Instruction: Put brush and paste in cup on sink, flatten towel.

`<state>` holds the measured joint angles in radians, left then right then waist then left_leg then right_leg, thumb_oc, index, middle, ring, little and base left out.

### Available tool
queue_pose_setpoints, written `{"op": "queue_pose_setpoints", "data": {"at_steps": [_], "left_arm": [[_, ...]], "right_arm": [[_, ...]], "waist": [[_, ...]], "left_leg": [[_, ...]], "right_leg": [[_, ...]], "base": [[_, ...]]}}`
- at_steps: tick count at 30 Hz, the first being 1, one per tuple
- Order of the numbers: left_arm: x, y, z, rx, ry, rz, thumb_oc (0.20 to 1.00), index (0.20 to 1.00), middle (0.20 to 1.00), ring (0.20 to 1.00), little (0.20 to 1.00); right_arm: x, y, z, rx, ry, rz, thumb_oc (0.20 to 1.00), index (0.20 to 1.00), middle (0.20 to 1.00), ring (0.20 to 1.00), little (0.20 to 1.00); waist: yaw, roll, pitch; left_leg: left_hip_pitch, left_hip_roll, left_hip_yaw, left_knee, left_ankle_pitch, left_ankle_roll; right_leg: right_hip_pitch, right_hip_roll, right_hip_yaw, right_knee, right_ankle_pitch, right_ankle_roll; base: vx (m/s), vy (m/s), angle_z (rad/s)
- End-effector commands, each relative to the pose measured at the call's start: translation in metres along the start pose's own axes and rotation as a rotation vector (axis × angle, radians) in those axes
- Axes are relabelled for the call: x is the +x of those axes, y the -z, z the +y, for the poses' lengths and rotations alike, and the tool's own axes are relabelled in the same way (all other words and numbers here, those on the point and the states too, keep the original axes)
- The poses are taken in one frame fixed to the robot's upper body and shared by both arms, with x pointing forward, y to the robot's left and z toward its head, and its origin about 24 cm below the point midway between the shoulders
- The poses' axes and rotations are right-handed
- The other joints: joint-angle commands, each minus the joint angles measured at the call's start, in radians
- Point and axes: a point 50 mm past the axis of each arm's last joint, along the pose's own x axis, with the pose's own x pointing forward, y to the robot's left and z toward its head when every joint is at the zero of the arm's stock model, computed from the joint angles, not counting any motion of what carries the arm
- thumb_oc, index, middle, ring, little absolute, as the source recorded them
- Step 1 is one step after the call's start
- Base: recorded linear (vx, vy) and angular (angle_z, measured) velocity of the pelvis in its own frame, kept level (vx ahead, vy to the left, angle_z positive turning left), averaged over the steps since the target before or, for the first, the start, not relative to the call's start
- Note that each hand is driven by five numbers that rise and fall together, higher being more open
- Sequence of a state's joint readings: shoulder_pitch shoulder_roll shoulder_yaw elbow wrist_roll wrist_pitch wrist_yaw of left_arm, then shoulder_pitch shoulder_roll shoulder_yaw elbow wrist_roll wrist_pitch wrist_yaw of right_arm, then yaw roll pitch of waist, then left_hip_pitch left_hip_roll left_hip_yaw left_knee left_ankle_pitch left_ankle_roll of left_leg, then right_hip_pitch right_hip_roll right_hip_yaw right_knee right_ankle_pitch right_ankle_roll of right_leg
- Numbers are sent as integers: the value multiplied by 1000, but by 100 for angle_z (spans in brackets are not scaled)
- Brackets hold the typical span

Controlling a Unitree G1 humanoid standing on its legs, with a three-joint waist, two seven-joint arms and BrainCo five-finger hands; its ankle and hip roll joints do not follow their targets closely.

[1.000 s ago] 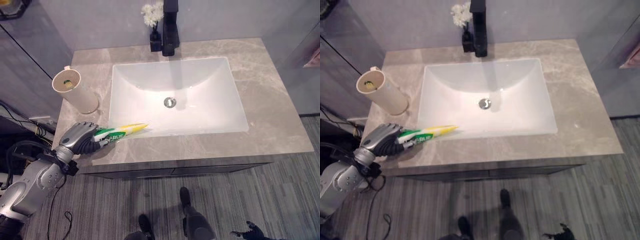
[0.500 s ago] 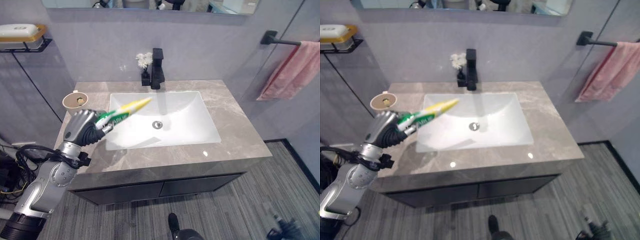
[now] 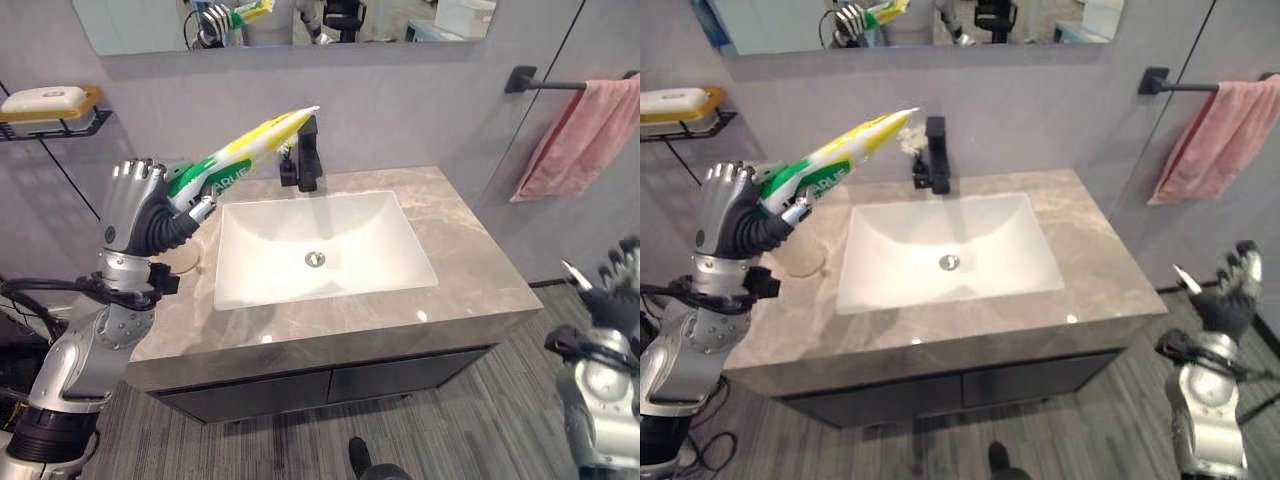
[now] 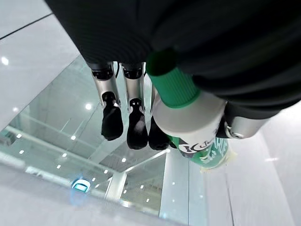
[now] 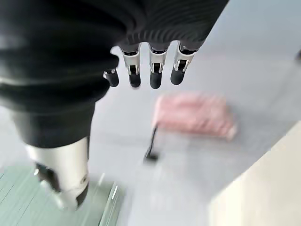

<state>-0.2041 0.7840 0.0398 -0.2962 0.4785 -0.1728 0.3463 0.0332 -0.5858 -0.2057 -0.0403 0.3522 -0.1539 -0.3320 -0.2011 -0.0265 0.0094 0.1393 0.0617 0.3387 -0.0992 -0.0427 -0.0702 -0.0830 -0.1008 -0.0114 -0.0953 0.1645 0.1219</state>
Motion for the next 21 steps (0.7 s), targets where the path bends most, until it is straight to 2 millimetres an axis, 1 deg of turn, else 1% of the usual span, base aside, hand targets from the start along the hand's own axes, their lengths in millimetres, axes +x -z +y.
{"op": "queue_pose_setpoints", "data": {"at_steps": [1, 2, 3, 4, 5, 6, 7, 8, 9, 10, 11, 12, 13, 16, 17, 18, 19, 20, 21], "left_arm": [[37, -18, 24, -38, -127, -154, 200, 200, 200, 200, 200], [42, -22, 22, -58, -101, -173, 200, 200, 200, 200, 200], [47, -24, 21, -61, -92, -188, 200, 200, 200, 200, 200], [53, -30, 21, -65, -83, -230, 200, 200, 200, 200, 200], [57, -34, 22, -65, -81, -256, 200, 200, 200, 200, 200], [63, -39, 20, -88, -79, -284, 200, 200, 200, 200, 200], [69, -41, 22, -81, -69, -305, 200, 200, 200, 200, 200], [74, -47, 24, -67, -56, -351, 200, 200, 200, 200, 200], [76, -49, 24, -61, -54, -367, 200, 200, 200, 200, 200], [78, -52, 25, -53, -51, -388, 200, 200, 200, 200, 200], [80, -54, 25, -39, -49, -411, 200, 200, 200, 200, 200], [81, -56, 27, -30, -54, -426, 200, 200, 200, 200, 200], [83, -59, 30, -18, -59, -456, 200, 200, 200, 200, 200], [85, -61, 34, -4, -69, -484, 200, 200, 200, 200, 200], [87, -61, 35, 2, -66, -491, 200, 200, 200, 200, 200], [88, -62, 35, 3, -66, -492, 200, 200, 200, 200, 200], [89, -61, 35, 11, -55, -495, 200, 200, 200, 200, 200], [89, -61, 35, 12, -55, -496, 200, 200, 200, 200, 200], [89, -60, 35, 27, -49, -496, 200, 200, 200, 200, 200]], "right_arm": [[33, -26, 24, 107, -178, -91, 1000, 1000, 1000, 1000, 1000], [36, -28, 42, 135, -309, -57, 1000, 1000, 1000, 1000, 1000], [41, -31, 55, 158, -387, -49, 1000, 1000, 1000, 1000, 1000], [42, -36, 74, 249, -497, -31, 1000, 1000, 1000, 1000, 1000], [44, -38, 81, 299, -534, -12, 1000, 1000, 1000, 1000, 1000], [44, -45, 103, 476, -595, 0, 1000, 1000, 1000, 1000, 1000], [44, -54, 119, 514, -679, -4, 1000, 1000, 1000, 1000, 1000], [40, -79, 146, 583, -828, -57, 1000, 1000, 1000, 1000, 1000], [38, -88, 155, 614, -875, -79, 1000, 1000, 1000, 1000, 1000], [34, -104, 169, 659, -961, -116, 1000, 1000, 1000, 1000, 1000], [33, -122, 181, 685, -1014, -171, 1000, 1000, 1000, 1000, 1000], [33, -130, 187, 707, -1037, -192, 1000, 1000, 1000, 1000, 1000], [30, -146, 197, 752, -1078, -238, 1000, 1000, 1000, 1000, 1000], [23, -167, 210, 842, -1122, -299, 1000, 1000, 1000, 1000, 1000], [19, -175, 217, 869, -1149, -313, 1000, 1000, 1000, 1000, 1000], [19, -175, 217, 870, -1148, -314, 1000, 1000, 1000, 1000, 1000], [15, -183, 220, 894, -1176, -341, 1000, 1000, 1000, 1000, 1000], [15, -183, 220, 895, -1175, -341, 1000, 1000, 1000, 1000, 1000], [11, -189, 220, 919, -1191, -372, 1000, 1000, 1000, 1000, 1000]], "waist": [[31, 0, 6], [50, -6, 3], [56, -8, 6], [68, -5, 6], [73, -8, 6], [82, -9, 10], [92, -11, 10], [106, -10, 9], [109, -9, 9], [118, -6, 8], [127, -10, 6], [131, -10, 7], [140, -9, 6], [149, -10, 5], [151, -13, 6], [151, -14, 7], [154, -15, 6], [154, -16, 7], [154, -15, 8]], "left_leg": [[60, -8, -62, 12, -63, -1], [61, -9, -65, 12, -58, -2], [64, -9, -66, 12, -57, -3], [72, -7, -69, 12, -59, -4], [68, -9, -69, 12, -52, -5], [71, -9, -73, 12, -50, -5], [68, -10, -75, 12, -45, -7], [67, -11, -80, 12, -41, -9], [65, -11, -82, 12, -39, -10], [69, -9, -85, 12, -44, -11], [63, -11, -88, 12, -36, -12], [62, -12, -91, 12, -35, -12], [61, -12, -94, 12, -35, -12], [58, -13, -100, 12, -33, -13], [56, -15, -103, 12, -31, -14], [56, -15, -103, 12, -31, -14], [53, -16, -107, 12, -31, -14], [53, -16, -107, 12, -30, -14], [52, -17, -110, 12, -32, -13]], "right_leg": [[63, -23, -40, 8, -60, 60], [67, -25, -46, 8, -61, 58], [72, -26, -50, 8, -62, 58], [80, -25, -55, 8, -67, 58], [79, -27, -55, 8, -63, 56], [84, -28, -59, 8, -66, 54], [85, -31, -64, 8, -65, 53], [88, -34, -71, 8, -66, 52], [89, -36, -75, 8, -67, 52], [97, -36, -82, 8, -72, 52], [96, -40, -87, 8, -69, 50], [98, -41, -89, 8, -70, 50], [100, -43, -94, 8, -71, 50], [102, -45, -101, 8, -73, 49], [103, -47, -104, 8, -74, 48], [103, -47, -105, 8, -74, 48], [104, -49, -108, 8, -74, 48], [105, -49, -109, 8, -75, 48], [107, -51, -111, 8, -75, 48]], "base": [[-31, -29, 3], [-31, -31, 0], [-23, -25, 6], [-31, -21, 15], [-31, -26, 22], [-49, -34, 23], [-27, -35, 13], [-19, -26, 9], [12, -18, 10], [16, -22, 32], [19, -19, 34], [9, -23, 38], [21, -9, 24], [33, -6, 11], [11, 4, 4], [0, 0, 0], [0, 0, 0], [37, 12, 2], [32, 18, 0]]}}
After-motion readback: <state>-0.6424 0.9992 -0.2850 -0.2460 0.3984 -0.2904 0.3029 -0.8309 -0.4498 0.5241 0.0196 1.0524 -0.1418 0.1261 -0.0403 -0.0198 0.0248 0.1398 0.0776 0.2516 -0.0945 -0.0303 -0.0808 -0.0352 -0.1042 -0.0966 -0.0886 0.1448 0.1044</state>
